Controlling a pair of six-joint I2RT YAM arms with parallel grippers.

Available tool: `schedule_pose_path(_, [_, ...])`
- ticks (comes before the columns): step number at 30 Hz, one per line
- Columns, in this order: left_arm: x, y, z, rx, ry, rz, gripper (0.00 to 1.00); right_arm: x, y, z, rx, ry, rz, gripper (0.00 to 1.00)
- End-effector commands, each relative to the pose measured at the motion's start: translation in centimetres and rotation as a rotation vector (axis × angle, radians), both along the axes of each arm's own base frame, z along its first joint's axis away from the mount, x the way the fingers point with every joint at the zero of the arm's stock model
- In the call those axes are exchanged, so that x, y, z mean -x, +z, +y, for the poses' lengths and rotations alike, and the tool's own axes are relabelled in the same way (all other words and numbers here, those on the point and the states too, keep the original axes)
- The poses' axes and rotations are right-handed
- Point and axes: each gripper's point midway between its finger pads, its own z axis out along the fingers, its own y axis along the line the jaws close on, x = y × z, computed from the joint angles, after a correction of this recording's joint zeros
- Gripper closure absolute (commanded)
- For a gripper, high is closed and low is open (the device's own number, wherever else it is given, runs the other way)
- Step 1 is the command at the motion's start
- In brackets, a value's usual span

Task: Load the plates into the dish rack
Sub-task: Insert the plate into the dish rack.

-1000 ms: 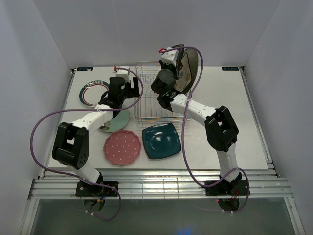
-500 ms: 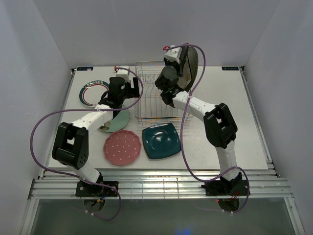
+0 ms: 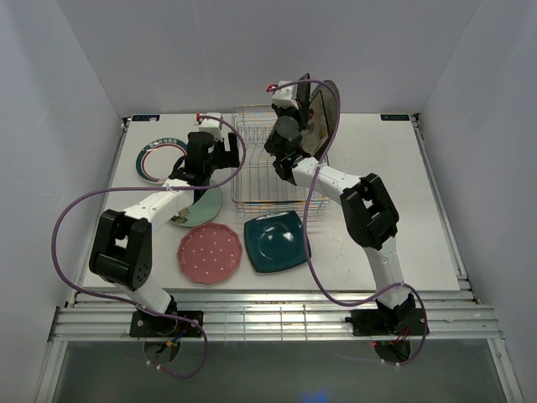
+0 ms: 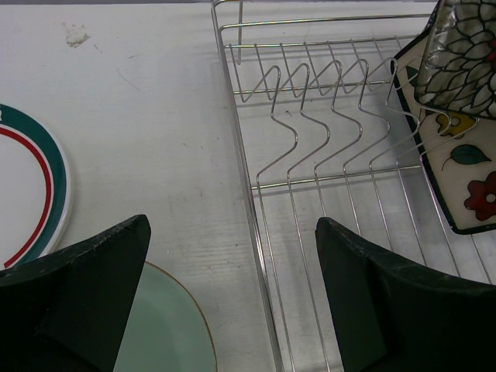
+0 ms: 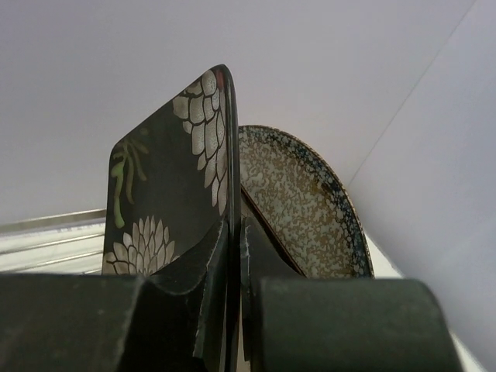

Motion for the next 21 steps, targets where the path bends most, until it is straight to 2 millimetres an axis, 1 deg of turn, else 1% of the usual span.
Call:
schedule_pose_path(1, [-0.4, 2.3, -0.1, 0.020, -0.011, -0.051, 0.02, 1.0, 8.7, -0.5, -0.092, 0.051, -0.209, 0.92])
schedule_pose_path(2, [-0.3, 2.2, -0.2, 0.020, -0.013, -0.050, 0.02, 1.2, 9.2, -0.8, -0.097, 0.047, -0.213, 0.92])
schedule_pose_path(4, [-0.3, 2.3, -0.2, 0.022, -0.013, -0.051, 0.02, 1.5, 9.3, -1.1, -0.098, 0.042, -0.208, 0.92])
schedule_pose_path(5, [-0.3, 2.3, -0.2, 0.021, -0.014, -0.051, 0.02, 1.9, 10.2, -1.4, -0.105, 0.049, -0.219, 0.92])
schedule_pose_path(6, [-0.3, 2.3, -0.2, 0.022, -0.013, -0.051, 0.02, 2.0, 9.9, -1.4, -0.096, 0.054, -0.207, 0.92])
schedule_pose_path(8, [-0.3, 2.3, -0.2, 0.020, -0.012, -0.051, 0.02, 2.3, 10.5, -1.5, -0.096, 0.064, -0.211, 0.92])
schedule_pose_path(16, [-0.4, 2.2, -0.2, 0.020, -0.012, -0.050, 0.02, 2.3, 12.0, -1.8, -0.045, 0.053, -0.149, 0.92])
schedule_pose_path(19, [-0.3, 2.3, -0.2, 0.020, -0.011, -0.051, 0.02, 2.6, 12.9, -1.9, -0.037, 0.062, -0.139, 0.92])
schedule_pose_path(21, [-0.3, 2.4, -0.1, 0.021, -0.009, -0.054, 0.02, 2.6, 13.0, -1.8, -0.020, 0.073, -0.118, 0.92])
